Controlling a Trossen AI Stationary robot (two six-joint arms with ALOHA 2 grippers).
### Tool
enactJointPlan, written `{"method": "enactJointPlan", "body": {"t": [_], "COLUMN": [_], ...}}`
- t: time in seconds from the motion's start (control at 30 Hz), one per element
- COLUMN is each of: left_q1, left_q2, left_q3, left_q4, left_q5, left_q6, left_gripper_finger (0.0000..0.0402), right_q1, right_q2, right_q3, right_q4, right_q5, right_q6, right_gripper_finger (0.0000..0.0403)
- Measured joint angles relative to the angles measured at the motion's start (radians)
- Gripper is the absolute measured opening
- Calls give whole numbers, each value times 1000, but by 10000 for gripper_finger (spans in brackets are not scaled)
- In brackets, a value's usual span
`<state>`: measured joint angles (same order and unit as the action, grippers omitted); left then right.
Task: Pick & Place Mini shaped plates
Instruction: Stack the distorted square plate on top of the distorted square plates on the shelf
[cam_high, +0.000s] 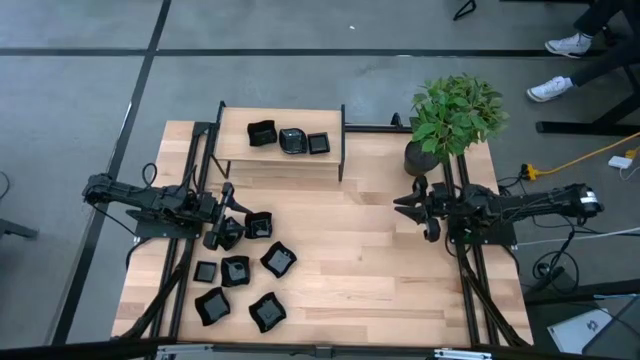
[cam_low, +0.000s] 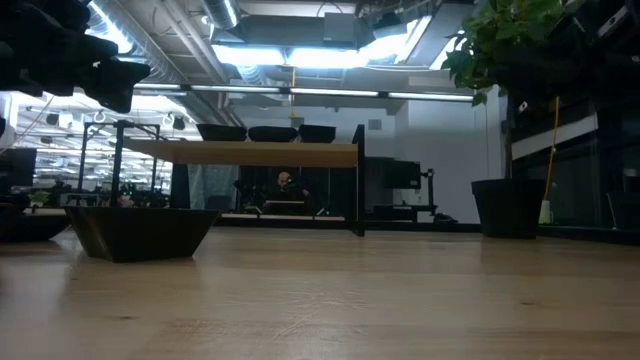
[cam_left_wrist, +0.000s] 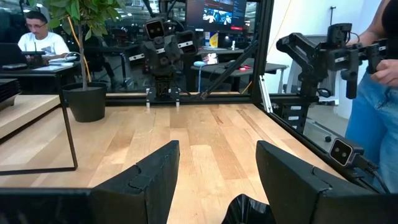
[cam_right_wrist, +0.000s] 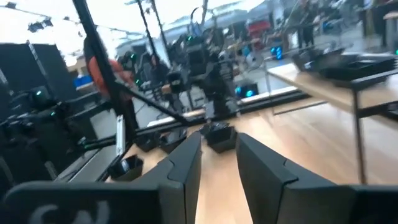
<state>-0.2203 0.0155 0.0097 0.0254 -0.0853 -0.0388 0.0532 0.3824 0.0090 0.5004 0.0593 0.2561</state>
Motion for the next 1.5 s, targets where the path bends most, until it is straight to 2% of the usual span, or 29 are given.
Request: {"method": "enactJointPlan", "body": {"t": [0.3, 0.57, 0.73, 0.87, 1.2, 1.5], "left_q1": [0, 0, 0, 0, 0, 0], "left_q2": [0, 0, 0, 0, 0, 0], "left_q3": [0, 0, 0, 0, 0, 0], "left_q4": [0, 0, 0, 0, 0, 0], "left_q5": [0, 0, 0, 0, 0, 0], "left_q6": [0, 0, 0, 0, 0, 0], "left_gripper_finger": [207, 208, 208, 207, 207, 208], "right_q1": [-73, -105, -104, -104, -104, -104], "right_q2": [-202, -367, -380, -380, -377, -377], "right_q3": [-2, -2, -2, -2, -1, -1], "right_q4": [-104, -273, -372, -481, -466, -468], "right_q5": [-2, 0, 0, -1, 37, 17], "right_q6": [-39, -57, -46, 29, -111, -154], "right_gripper_finger": [103, 103, 103, 103, 103, 103]}}
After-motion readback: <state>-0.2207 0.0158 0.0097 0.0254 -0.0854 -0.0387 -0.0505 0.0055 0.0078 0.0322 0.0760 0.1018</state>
